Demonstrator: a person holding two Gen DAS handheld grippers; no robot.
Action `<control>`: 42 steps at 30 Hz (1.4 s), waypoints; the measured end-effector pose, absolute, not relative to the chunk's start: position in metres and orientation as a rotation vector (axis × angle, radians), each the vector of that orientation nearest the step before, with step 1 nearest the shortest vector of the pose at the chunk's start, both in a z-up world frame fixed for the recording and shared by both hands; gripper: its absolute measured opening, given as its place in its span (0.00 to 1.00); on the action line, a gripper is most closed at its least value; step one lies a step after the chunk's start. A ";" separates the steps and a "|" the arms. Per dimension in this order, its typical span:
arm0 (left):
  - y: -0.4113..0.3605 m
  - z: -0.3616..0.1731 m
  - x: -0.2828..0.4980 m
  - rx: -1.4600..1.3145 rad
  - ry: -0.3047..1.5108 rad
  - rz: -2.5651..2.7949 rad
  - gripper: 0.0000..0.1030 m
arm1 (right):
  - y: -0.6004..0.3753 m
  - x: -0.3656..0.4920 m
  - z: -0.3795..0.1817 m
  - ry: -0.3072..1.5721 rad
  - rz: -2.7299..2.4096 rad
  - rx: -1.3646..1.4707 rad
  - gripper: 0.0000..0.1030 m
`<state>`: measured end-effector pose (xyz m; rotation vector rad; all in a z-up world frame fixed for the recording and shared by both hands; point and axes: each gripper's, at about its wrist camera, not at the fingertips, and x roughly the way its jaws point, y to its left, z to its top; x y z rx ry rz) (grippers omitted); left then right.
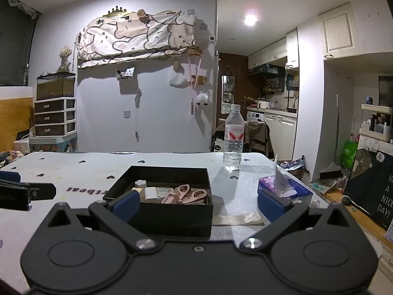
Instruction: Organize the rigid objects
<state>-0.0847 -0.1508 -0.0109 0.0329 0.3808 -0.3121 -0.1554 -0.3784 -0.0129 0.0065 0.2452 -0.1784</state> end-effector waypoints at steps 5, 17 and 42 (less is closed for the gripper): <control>-0.151 -0.010 -0.089 0.040 0.370 -0.308 1.00 | -0.375 -0.158 -0.012 0.242 -0.171 0.002 1.00; -0.152 -0.008 -0.093 0.040 0.366 -0.308 1.00 | -0.376 -0.159 -0.011 0.242 -0.170 0.002 1.00; -0.152 -0.007 -0.095 0.042 0.369 -0.306 1.00 | -0.380 -0.164 -0.009 0.242 -0.180 0.006 1.00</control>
